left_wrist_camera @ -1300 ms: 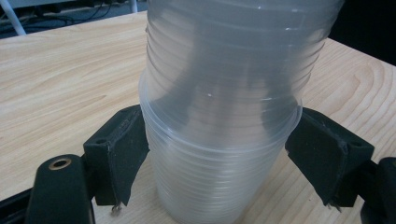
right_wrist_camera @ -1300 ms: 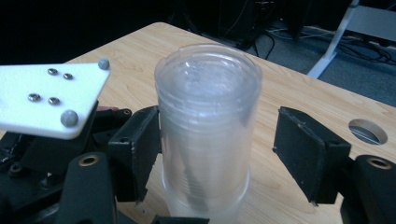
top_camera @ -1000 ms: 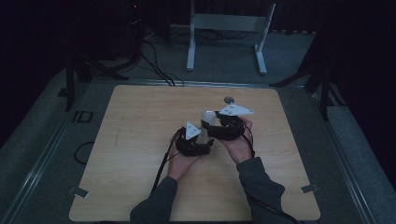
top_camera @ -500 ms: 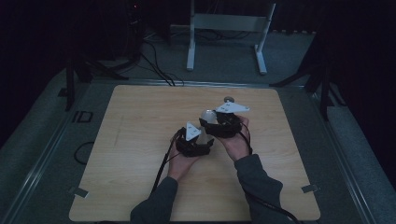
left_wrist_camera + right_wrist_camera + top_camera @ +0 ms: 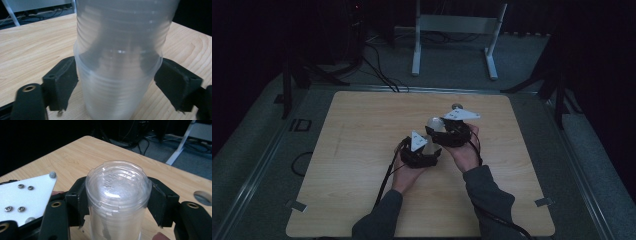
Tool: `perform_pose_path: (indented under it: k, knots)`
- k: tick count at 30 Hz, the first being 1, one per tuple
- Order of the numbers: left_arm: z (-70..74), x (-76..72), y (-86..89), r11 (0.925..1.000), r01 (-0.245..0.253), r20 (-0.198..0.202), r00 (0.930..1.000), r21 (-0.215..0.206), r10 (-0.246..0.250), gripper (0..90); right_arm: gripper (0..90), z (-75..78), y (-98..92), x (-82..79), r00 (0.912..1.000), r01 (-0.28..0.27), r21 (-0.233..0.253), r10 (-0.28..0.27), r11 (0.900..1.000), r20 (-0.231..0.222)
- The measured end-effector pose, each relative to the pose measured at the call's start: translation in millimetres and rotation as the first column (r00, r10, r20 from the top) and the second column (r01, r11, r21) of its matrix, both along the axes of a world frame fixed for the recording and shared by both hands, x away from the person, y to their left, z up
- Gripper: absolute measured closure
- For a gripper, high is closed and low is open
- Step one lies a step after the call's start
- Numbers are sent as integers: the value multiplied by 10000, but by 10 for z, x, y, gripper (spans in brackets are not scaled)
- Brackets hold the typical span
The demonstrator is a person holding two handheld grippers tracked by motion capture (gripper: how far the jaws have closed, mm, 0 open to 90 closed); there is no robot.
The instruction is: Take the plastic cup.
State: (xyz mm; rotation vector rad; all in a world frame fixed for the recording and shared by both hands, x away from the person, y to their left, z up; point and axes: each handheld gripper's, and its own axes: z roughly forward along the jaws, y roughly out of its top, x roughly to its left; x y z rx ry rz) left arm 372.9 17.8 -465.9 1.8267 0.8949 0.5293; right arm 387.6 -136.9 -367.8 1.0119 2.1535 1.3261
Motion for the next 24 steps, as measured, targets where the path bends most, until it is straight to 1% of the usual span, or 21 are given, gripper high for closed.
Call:
perform_pose_path:
  k: [1, 3, 10, 14, 17, 24]
  knots:
    - [2, 3, -11, 10000, -18, 4, 10000, -37, 18, 185, 389, -5, -2, 2, 10000, 14, 47, -14, 10000, -46]
    - [-1, 17, -25, 10000, -35, 20, 10000, 28, 35, 186, 390, -17, -9, 8, 9999, 42, 109, -41, 9999, -97]
    - [-11, 19, -33, 9997, -139, 185, 9997, 186, 136, 205, 390, -13, -11, 10, 9999, 92, 112, -90, 9999, -137]
    - [-15, 20, -33, 9995, -134, 199, 9997, 274, 129, 207, 390, -2, -7, 3, 9999, 123, 98, -123, 9999, -35]
    - [-23, 18, -43, 9997, -163, 171, 9997, 198, 159, 206, 392, 31, -6, -7, 9999, 126, 187, -128, 9997, 65]
    - [-19, 17, -42, 9995, -163, 134, 9998, 263, 160, 203, 395, 82, -9, -5, 9998, 72, 185, -75, 9998, 165]
